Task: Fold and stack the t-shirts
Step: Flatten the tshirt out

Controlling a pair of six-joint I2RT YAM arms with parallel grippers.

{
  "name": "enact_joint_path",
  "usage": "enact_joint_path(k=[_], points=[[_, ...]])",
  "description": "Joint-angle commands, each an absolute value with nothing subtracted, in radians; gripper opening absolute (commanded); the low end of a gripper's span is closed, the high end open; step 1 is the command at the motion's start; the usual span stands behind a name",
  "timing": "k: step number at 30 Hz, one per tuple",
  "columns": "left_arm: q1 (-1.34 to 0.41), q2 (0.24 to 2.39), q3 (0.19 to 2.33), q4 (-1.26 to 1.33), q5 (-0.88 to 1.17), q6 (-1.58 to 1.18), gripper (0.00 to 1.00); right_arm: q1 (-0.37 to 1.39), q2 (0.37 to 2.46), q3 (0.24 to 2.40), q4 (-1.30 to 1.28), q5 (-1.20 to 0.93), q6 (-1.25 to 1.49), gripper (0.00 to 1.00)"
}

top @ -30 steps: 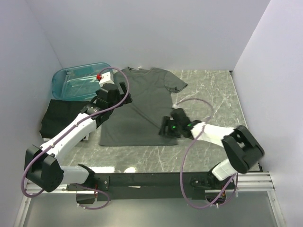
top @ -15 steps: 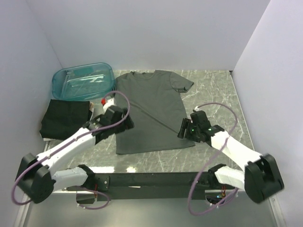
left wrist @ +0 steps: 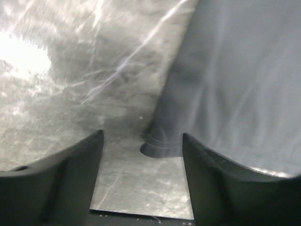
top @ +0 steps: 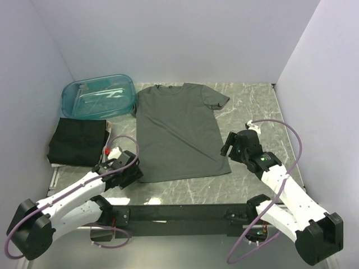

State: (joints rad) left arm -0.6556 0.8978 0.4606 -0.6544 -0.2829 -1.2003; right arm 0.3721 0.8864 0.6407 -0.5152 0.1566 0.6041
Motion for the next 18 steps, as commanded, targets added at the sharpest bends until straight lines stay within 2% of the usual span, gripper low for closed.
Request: enact_joint_path(k=[1, 6, 9, 10, 11, 12, 13, 18], points=[[-0.657, 0.940, 0.442, -0.592, -0.258, -1.252, 0.64, 0.354, 0.899, 0.634, -0.548, 0.203, 0.630, 0.83], [-0.657, 1.026, 0.423, -0.520, -0.192, -1.232, 0.53, 0.334, 0.905, 0.604, -0.528, 0.176, 0.641, 0.84], [-0.657, 1.061, 0.402, -0.450, -0.143, -1.223, 0.40, 0.319, 0.913, 0.595, -0.534, 0.183, 0.647, 0.84], [-0.657, 1.071, 0.397, -0.440, -0.137, -1.224, 0.26, 0.315, 0.917, 0.592, -0.544, 0.187, 0.650, 0.84], [-0.657, 1.078, 0.399, -0.442, -0.130, -1.221, 0.20, 0.304, 0.919, 0.591, -0.551, 0.192, 0.653, 0.84], [-0.655, 1.081, 0.400, -0.448, -0.126, -1.221, 0.08, 0.295, 0.920, 0.588, -0.557, 0.199, 0.655, 0.84], [-0.657, 1.081, 0.399, -0.456, -0.127, -1.224, 0.03, 0.288, 0.917, 0.584, -0.566, 0.204, 0.660, 0.83], [-0.658, 1.043, 0.420, -0.567, -0.159, -1.244, 0.01, 0.226, 0.926, 0.560, -0.569, 0.160, 0.660, 0.79]])
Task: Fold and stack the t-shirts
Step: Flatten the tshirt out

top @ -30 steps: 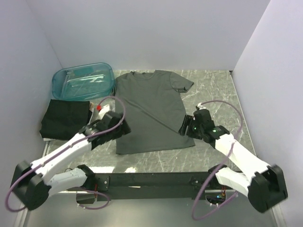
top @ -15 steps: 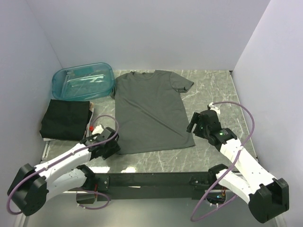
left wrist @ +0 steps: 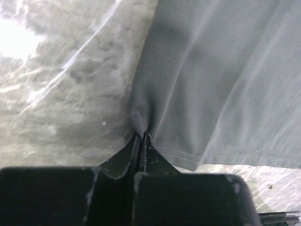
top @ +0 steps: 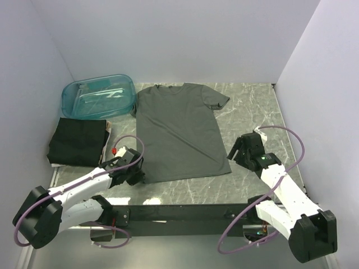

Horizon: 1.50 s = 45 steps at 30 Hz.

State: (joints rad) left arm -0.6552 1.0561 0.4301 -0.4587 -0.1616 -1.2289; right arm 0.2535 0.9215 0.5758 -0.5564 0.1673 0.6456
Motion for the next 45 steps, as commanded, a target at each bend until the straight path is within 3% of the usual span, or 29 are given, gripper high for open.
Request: enact_joint_path(k=[1, 4, 9, 20, 27, 29, 35, 45], points=[[-0.658, 1.031, 0.428, -0.578, -0.169, -1.246, 0.01, 0.224, 0.942, 0.549, -0.568, 0.140, 0.660, 0.77], [-0.658, 0.991, 0.445, -0.620, -0.181, -1.249, 0.01, 0.222, 0.986, 0.531, -0.563, 0.114, 0.650, 0.75], [-0.658, 0.960, 0.453, -0.624, -0.181, -1.241, 0.01, 0.222, 1.052, 0.506, -0.502, -0.018, 0.618, 0.60], [-0.658, 0.965, 0.449, -0.621, -0.178, -1.241, 0.01, 0.238, 1.134, 0.486, -0.480, -0.092, 0.597, 0.51], [-0.658, 0.959, 0.463, -0.626, -0.189, -1.233, 0.01, 0.250, 1.140, 0.479, -0.445, -0.132, 0.598, 0.16], [-0.658, 0.945, 0.471, -0.630, -0.198, -1.226, 0.01, 0.252, 1.131, 0.483, -0.439, -0.144, 0.594, 0.00], [-0.658, 0.907, 0.601, -0.695, -0.287, -1.143, 0.01, 0.253, 0.947, 0.657, -0.485, -0.010, 0.555, 0.00], [-0.658, 0.900, 1.190, -0.675, -0.489, -0.896, 0.01, 0.252, 0.762, 1.124, -0.538, 0.179, 0.492, 0.00]])
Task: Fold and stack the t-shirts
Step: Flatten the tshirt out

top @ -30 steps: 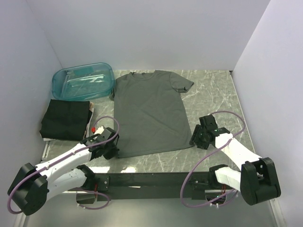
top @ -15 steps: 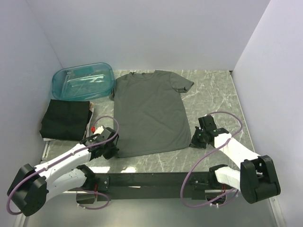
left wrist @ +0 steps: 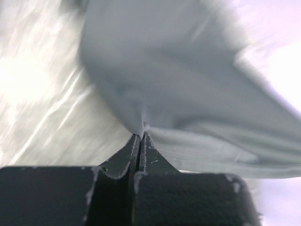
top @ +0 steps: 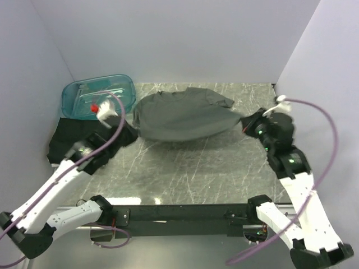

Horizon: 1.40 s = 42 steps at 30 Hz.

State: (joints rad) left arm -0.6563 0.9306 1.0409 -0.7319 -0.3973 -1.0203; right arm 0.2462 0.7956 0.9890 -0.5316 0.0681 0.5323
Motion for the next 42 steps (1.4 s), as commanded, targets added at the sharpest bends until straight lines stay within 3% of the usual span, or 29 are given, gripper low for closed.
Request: enact_joint_path(k=[1, 7, 14, 20, 27, 33, 42], points=[[-0.658, 0.893, 1.222, -0.651, -0.479, -0.847, 0.01, 0.252, 0.756, 1.162, -0.540, 0.199, 0.477, 0.00], [-0.658, 0.845, 1.433, -0.480, -0.327, -0.684, 0.01, 0.252, 0.735, 1.460, -0.598, 0.307, 0.427, 0.00], [-0.658, 0.917, 1.765, -0.443, -0.092, -0.580, 0.01, 0.250, 0.768, 1.816, -0.649, 0.265, 0.325, 0.00], [-0.658, 1.064, 1.957, -0.485, -0.201, -0.503, 0.01, 0.252, 0.814, 1.919, -0.646, 0.261, 0.261, 0.00], [-0.643, 1.293, 2.025, -0.462, -0.454, -0.437, 0.01, 0.250, 0.911, 1.829, -0.523, 0.391, 0.196, 0.00], [-0.396, 1.539, 2.169, -0.462, -0.263, -0.526, 0.01, 0.221, 1.121, 1.862, -0.421, 0.439, 0.083, 0.00], [-0.279, 1.716, 2.399, -0.288, -0.009, -0.552, 0.01, 0.098, 1.422, 2.271, -0.472, 0.244, 0.045, 0.00]])
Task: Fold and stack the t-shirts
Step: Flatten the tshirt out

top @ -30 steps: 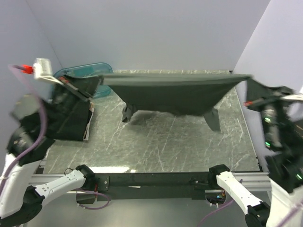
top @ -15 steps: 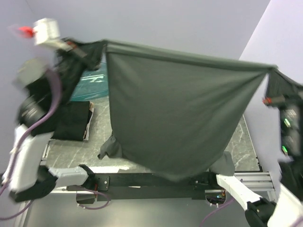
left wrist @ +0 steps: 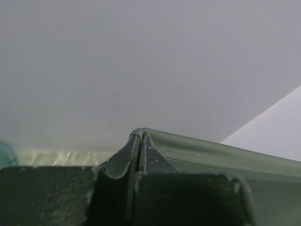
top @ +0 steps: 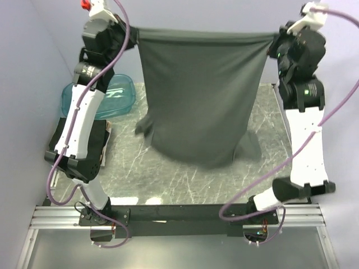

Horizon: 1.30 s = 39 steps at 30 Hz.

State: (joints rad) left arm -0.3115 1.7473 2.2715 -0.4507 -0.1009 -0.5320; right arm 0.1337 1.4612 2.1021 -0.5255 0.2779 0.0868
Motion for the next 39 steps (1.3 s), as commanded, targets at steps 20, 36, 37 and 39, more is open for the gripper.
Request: enact_joint_path(k=[20, 36, 37, 39], points=[[-0.314, 1.201, 0.912, 0.135, 0.175, -0.652, 0.01, 0.083, 0.901, 0.990, -0.348, 0.152, 0.389, 0.00], [-0.575, 1.224, 0.497, 0.078, 0.003, -0.831, 0.01, 0.083, 0.927, 0.548, -0.518, 0.216, 0.595, 0.00], [-0.584, 1.213, 0.495, 0.060, 0.000, -0.836, 0.01, 0.081, 0.920, 0.545, -0.531, 0.218, 0.603, 0.00], [-0.603, 1.177, 0.479, 0.014, -0.047, -0.862, 0.01, 0.081, 0.888, 0.537, -0.572, 0.241, 0.632, 0.00]])
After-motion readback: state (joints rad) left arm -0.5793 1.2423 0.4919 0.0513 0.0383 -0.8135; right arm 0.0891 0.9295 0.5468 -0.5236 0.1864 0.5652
